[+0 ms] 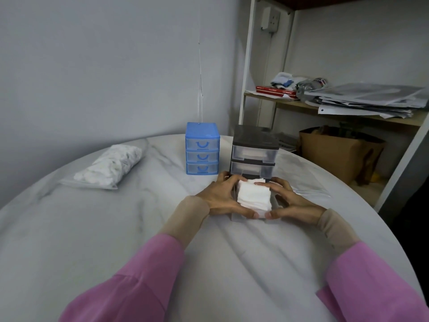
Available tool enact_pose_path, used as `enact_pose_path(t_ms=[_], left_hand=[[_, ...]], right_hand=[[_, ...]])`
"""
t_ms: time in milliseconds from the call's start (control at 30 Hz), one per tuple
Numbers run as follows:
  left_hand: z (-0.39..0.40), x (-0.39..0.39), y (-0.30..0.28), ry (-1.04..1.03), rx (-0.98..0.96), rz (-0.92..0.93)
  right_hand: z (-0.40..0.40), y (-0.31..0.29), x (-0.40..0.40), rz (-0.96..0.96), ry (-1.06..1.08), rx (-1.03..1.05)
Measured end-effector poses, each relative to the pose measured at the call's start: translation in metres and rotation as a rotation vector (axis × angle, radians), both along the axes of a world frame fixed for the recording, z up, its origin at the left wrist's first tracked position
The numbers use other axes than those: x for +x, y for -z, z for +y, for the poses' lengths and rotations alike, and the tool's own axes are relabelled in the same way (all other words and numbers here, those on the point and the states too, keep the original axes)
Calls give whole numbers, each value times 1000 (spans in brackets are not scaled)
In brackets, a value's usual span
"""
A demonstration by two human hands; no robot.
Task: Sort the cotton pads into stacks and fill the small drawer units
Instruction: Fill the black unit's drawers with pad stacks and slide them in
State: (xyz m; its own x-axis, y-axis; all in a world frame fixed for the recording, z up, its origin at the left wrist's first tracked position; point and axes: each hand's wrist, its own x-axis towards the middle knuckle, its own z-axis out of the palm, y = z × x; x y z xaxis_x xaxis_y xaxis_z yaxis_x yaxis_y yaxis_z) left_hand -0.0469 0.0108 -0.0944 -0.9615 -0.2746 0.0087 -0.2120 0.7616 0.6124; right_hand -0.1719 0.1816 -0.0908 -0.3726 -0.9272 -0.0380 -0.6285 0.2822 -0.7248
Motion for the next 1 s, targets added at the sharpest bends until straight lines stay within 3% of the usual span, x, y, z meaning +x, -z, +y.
enact_pose_path(t_ms=[167, 767, 1000], left_hand=[[-2, 2, 4, 40, 78, 130], [-3, 6, 7, 35, 51, 144], [-4, 5, 8, 38, 90, 186]], right_hand=[[0, 2, -1, 54, 26, -51], [-9, -6, 11, 210, 79, 93], [-3, -2, 4, 104, 85, -138]])
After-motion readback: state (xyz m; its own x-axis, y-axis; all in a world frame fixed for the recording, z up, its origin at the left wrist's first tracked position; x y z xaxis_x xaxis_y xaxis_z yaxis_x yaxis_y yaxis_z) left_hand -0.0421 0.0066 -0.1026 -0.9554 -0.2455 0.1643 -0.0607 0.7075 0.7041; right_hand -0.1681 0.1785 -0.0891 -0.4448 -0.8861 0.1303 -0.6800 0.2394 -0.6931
